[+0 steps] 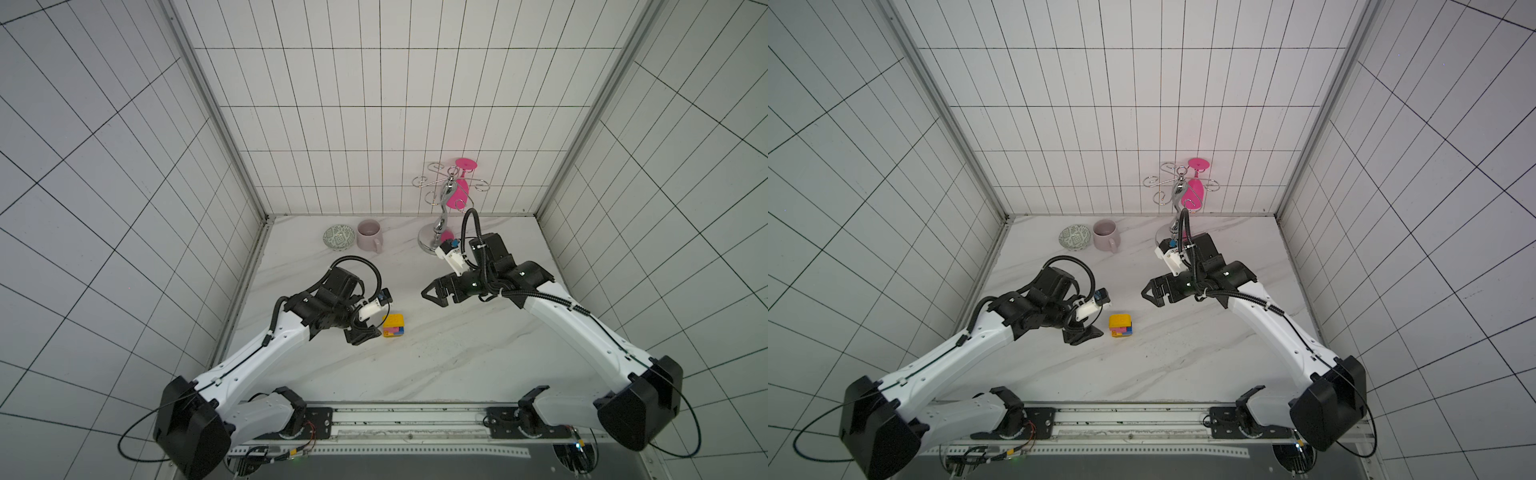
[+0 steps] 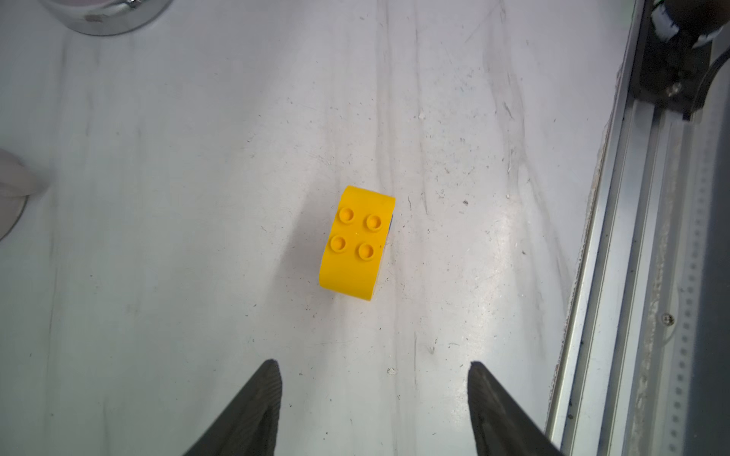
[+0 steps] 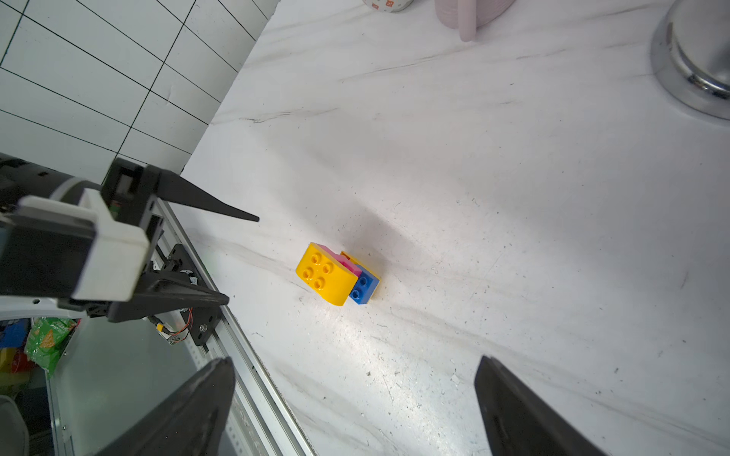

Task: Assemble the letter s with lego
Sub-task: Adjust the lego brick at the center of the board.

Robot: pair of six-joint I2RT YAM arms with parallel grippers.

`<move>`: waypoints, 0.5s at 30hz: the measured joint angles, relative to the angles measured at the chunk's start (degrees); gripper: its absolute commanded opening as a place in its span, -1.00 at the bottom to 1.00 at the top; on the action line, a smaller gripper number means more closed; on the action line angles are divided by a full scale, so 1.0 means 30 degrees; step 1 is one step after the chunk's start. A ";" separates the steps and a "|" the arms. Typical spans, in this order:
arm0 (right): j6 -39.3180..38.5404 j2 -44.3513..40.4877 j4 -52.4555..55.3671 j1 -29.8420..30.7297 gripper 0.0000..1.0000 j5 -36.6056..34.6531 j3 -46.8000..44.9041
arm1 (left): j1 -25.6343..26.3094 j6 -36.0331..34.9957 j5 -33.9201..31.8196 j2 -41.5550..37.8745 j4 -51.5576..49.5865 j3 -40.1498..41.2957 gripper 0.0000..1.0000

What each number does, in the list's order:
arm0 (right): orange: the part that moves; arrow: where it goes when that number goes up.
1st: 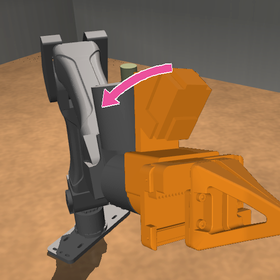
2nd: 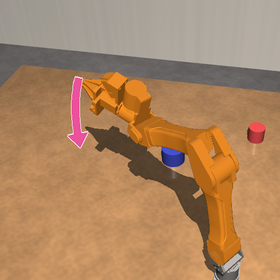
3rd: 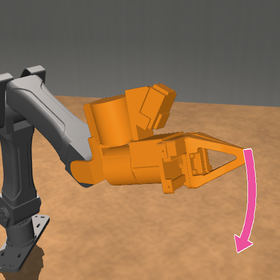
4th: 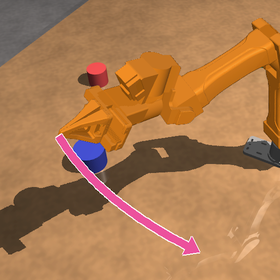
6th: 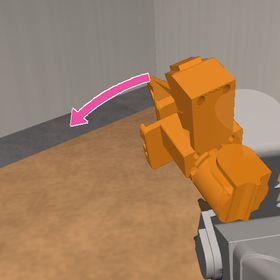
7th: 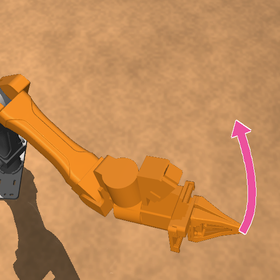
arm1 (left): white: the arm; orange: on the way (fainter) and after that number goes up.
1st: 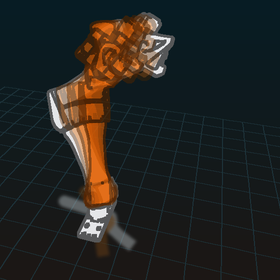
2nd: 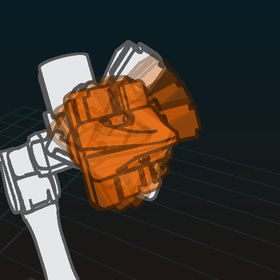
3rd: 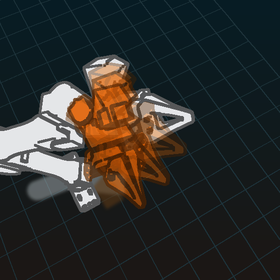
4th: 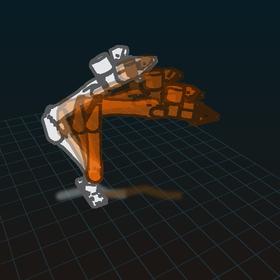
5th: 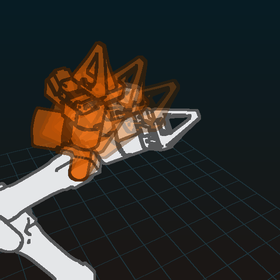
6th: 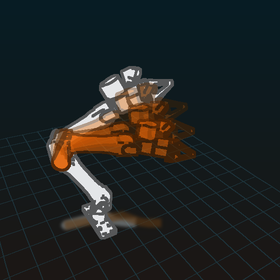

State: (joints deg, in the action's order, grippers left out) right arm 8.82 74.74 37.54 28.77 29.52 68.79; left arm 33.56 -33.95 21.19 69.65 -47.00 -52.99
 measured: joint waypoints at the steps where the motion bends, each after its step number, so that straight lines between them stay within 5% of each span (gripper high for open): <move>1: 0.0000 -0.0102 0.0000 -0.0160 0.97 0.0051 -0.0022 | 0.0066 -0.0415 -0.0168 0.0743 -0.0102 -0.0364 0.33; 15: 0.0058 -0.2127 -0.0459 -0.2929 0.97 0.1399 -0.1996 | 0.1967 -0.2280 -0.1974 0.7752 -0.0444 -0.3781 0.30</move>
State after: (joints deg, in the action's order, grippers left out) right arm 8.99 68.36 36.16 19.99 33.71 62.81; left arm 39.46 -40.80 15.27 92.90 -48.34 -64.34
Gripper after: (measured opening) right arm 0.986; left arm 0.654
